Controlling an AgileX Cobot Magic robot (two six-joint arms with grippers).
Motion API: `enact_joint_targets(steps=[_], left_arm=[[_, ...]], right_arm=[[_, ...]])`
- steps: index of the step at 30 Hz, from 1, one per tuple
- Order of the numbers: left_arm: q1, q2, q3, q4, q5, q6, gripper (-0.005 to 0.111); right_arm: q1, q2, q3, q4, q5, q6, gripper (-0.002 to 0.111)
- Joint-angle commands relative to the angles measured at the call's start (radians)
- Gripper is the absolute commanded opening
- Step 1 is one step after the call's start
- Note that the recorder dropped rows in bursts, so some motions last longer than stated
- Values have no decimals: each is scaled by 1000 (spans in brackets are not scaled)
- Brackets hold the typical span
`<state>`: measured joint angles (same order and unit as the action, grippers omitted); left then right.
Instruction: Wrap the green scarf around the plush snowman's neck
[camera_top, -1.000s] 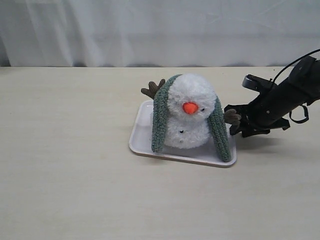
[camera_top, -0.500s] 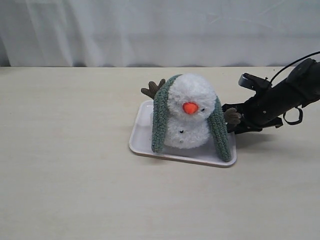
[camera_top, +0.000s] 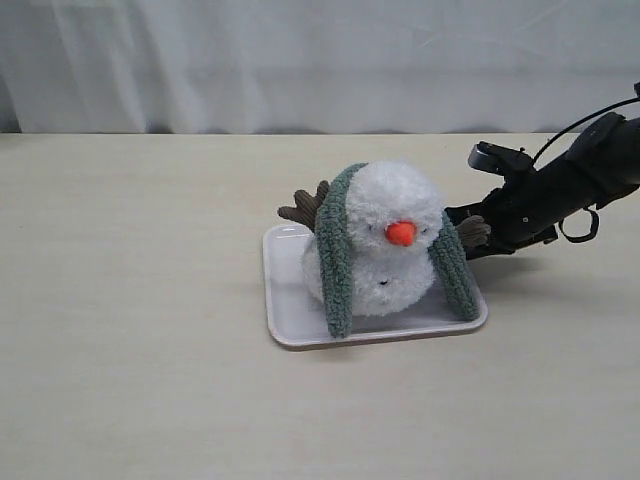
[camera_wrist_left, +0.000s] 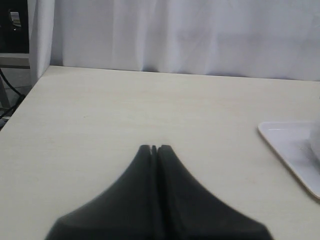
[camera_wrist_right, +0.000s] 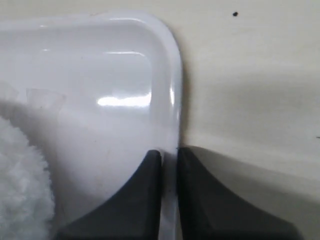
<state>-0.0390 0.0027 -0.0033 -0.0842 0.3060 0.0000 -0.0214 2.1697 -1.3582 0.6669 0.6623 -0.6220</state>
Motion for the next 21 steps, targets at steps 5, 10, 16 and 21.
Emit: enact_joint_targets(steps=[5, 10, 16, 21], left_arm=[[-8, -3, 3, -2, -3, 0, 0], [-8, -3, 3, -2, -3, 0, 0], [-8, -3, 3, -2, -3, 0, 0], [-8, -3, 3, -2, -3, 0, 0]], right_arm=[[2, 3, -4, -76, -18, -13, 27], [-1, -34, -4, -104, -33, -13, 33], [-1, -136, -4, -244, -25, 104, 44], [-1, -245, -4, -282, 41, 136, 44]])
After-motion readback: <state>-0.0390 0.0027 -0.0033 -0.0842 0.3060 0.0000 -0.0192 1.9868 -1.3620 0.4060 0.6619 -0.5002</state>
